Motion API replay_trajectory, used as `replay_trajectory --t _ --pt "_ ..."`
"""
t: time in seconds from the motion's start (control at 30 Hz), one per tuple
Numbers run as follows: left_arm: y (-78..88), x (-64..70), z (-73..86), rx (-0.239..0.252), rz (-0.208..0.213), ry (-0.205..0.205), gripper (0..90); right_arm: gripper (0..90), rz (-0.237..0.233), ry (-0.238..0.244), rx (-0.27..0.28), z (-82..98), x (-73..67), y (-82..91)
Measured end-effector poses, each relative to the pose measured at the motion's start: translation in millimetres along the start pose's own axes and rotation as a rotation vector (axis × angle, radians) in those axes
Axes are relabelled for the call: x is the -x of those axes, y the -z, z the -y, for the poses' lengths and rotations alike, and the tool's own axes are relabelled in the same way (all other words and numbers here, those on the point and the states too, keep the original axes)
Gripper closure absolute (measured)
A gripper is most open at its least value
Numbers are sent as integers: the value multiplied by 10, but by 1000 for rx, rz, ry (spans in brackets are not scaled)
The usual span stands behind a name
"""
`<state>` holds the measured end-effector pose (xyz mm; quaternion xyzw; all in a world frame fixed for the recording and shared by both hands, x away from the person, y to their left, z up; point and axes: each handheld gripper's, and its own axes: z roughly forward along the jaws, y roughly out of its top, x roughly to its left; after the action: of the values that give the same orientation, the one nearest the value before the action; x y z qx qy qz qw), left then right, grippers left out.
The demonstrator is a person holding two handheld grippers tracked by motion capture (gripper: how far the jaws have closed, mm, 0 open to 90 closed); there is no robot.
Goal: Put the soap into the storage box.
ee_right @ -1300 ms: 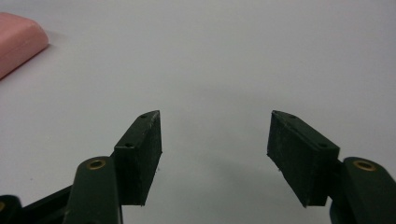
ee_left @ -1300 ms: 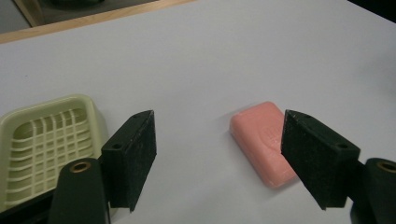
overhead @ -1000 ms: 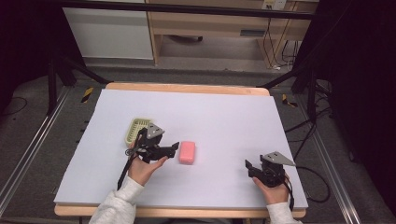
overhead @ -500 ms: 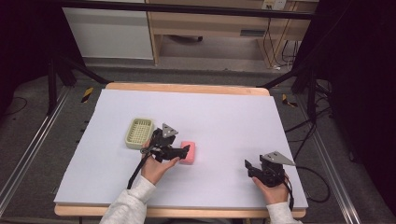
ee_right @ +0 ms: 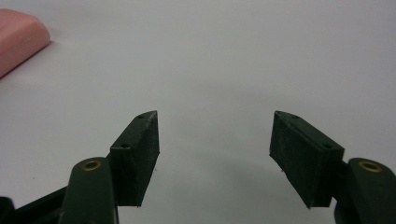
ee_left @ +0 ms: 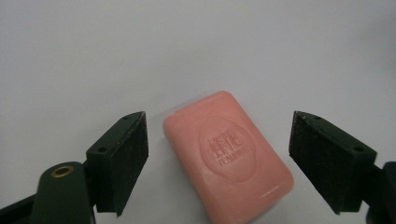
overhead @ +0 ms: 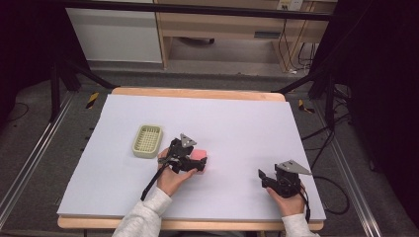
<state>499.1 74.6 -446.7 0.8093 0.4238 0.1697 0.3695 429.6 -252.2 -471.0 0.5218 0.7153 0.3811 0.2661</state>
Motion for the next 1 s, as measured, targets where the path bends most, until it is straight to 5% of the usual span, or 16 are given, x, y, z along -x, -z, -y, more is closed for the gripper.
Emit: replay_trajectory --t 0.8,1.0 --pt "-193 45 66 -85 0 8 197 328 -6 3 -13 7 0 -10" --pt "-153 32 74 -91 9 13 287 330 -6 4 -15 7 1 -9"
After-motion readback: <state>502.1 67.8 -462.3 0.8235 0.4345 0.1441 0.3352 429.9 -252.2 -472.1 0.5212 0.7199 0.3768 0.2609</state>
